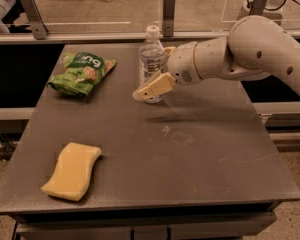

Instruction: Knock blue plastic bottle over

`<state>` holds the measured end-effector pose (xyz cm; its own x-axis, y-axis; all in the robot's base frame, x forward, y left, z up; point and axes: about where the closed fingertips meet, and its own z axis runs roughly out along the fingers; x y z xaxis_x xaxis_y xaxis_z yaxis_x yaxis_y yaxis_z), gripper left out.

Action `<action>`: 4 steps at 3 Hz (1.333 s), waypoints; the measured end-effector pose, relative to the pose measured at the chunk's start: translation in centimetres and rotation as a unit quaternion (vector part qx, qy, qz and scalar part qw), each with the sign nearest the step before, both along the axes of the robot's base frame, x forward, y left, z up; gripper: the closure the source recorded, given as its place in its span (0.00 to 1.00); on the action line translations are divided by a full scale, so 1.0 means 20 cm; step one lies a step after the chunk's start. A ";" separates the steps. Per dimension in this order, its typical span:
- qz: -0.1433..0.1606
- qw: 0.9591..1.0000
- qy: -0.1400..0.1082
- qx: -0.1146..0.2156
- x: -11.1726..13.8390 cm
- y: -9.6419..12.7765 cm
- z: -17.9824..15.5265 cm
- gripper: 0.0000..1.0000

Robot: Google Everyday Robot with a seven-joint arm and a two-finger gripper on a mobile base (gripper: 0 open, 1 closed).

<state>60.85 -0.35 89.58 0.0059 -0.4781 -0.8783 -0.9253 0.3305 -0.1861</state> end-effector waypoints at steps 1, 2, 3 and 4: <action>0.002 1.000 0.000 0.000 0.00 0.01 0.00 0.40; 0.007 1.000 0.005 0.010 -0.01 0.03 0.00 0.64; 0.029 0.998 0.023 -0.057 -0.12 0.08 0.04 0.87; 0.021 0.983 0.054 -0.176 -0.19 0.00 0.12 1.00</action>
Offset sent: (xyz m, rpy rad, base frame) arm -0.0013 0.0049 -0.0008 0.0451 0.0222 0.0165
